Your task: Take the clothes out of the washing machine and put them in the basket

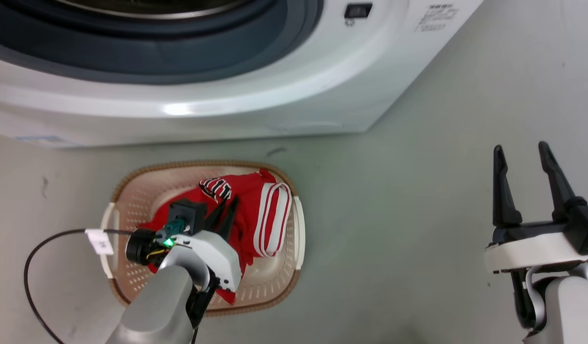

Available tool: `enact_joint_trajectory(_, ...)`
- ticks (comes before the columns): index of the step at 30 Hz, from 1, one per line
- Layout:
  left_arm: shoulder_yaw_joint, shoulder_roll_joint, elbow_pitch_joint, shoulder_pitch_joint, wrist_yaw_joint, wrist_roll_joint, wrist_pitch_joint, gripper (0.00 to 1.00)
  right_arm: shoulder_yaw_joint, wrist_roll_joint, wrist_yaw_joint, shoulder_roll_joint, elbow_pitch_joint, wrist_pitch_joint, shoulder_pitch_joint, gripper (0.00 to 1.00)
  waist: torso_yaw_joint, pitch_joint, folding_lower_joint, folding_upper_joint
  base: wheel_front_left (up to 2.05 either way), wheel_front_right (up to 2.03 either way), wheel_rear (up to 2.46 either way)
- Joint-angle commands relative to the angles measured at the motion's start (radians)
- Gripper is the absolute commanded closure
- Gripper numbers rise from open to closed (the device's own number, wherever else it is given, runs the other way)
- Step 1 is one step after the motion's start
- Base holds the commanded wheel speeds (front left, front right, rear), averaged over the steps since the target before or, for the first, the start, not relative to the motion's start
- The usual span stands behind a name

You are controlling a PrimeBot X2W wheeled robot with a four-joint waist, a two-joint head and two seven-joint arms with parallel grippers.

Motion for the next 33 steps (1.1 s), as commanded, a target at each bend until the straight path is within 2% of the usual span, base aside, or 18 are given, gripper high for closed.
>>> enact_joint_trajectory(1,-0.003,0.0,0.008,-0.018,-0.001,0.006,-0.007,1.0,-0.003,0.0,-0.001,0.0,-0.004,-0.002,-0.015,0.0,-0.019,0.061,-0.0001,0.0,0.0,0.0,0.0)
enact_joint_trajectory(10,-0.025,-0.027,0.185,-0.137,-0.002,-0.001,-0.006,1.0,-0.008,0.011,-0.001,0.0,-0.035,-0.002,-0.062,0.0,-0.044,0.208,-0.0001,0.0,0.0,0.0,0.0)
enact_joint_trajectory(18,-0.089,-0.022,0.335,-0.23,-0.002,-0.022,-0.001,1.0,0.006,0.023,-0.001,0.0,-0.063,-0.002,-0.081,0.0,-0.07,0.313,-0.0001,0.0,0.0,0.0,0.0)
enact_joint_trajectory(28,-0.133,-0.008,0.424,-0.31,-0.002,-0.057,-0.003,1.0,0.018,0.041,-0.001,0.0,-0.081,-0.002,-0.083,0.0,-0.091,0.361,-0.0001,0.0,0.0,0.0,0.0)
enact_joint_trajectory(29,-0.139,-0.008,0.427,-0.312,-0.002,-0.058,-0.004,0.68,0.017,0.041,-0.001,0.0,-0.078,-0.002,-0.082,0.0,-0.091,0.358,-0.0001,0.0,0.0,0.0,0.0)
enact_joint_trajectory(30,-0.144,-0.007,0.429,-0.314,-0.002,-0.057,-0.004,0.0,0.018,0.04,-0.001,0.0,-0.074,-0.002,-0.08,0.0,-0.091,0.352,-0.0001,0.0,0.0,0.0,0.0)
enact_joint_trajectory(33,-0.152,-0.011,0.429,-0.309,-0.002,-0.064,-0.006,0.0,0.019,0.039,-0.001,0.0,-0.067,-0.002,-0.082,0.0,-0.087,0.325,-0.0001,0.0,0.0,0.0,0.0)
